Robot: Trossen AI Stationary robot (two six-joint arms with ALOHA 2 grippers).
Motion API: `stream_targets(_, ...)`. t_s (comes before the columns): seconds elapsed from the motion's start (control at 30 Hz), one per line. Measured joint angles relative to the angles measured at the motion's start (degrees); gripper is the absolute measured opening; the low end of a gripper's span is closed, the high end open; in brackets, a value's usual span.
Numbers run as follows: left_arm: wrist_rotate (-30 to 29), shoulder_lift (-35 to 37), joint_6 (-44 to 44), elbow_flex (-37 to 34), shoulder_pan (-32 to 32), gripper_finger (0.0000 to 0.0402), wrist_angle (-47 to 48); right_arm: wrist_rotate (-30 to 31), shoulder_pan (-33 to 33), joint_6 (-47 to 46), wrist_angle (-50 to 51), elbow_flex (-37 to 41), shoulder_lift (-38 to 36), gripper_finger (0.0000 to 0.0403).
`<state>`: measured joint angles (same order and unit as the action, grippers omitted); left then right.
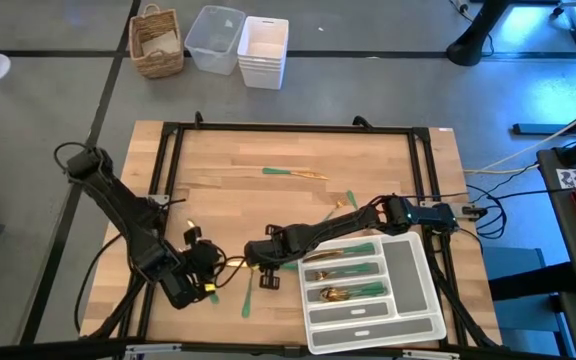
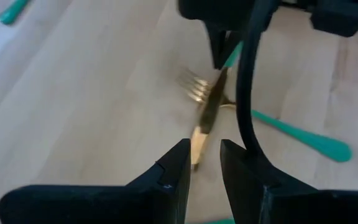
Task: Sort silverware
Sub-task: Put the bottom right green table knife into the silverware tray
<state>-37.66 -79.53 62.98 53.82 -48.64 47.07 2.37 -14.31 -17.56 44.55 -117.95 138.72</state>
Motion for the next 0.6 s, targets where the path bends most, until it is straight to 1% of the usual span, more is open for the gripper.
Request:
stream_targets(0.13,-0.02,-3.62,-0.30,0.00,0.02,0.0082,-3.68,-0.47,-0.02,-0.02,1.96,-0.03,-0.07,0.0005)
stream_targets(0.37,-0.03,-9.66,-0.38,0.00,0.04,0.0082,-4.82,-0.46,-0.35,0.02,11.18,-0.07,-0.37,0.0005)
stream_targets(0.47,-0.17,-9.75,0.13,0.00,0.04,0.0082,-4.73,0.61,-0.35,0.03,14.13,-0.18,-1.04,0.0005)
stream_targets(0.6,-2.75,-7.66,1.35,0.00,0.04,0.0082,-3.69,3.25,-0.35,-0.09,15.97,-0.18,-1.47,0.0005)
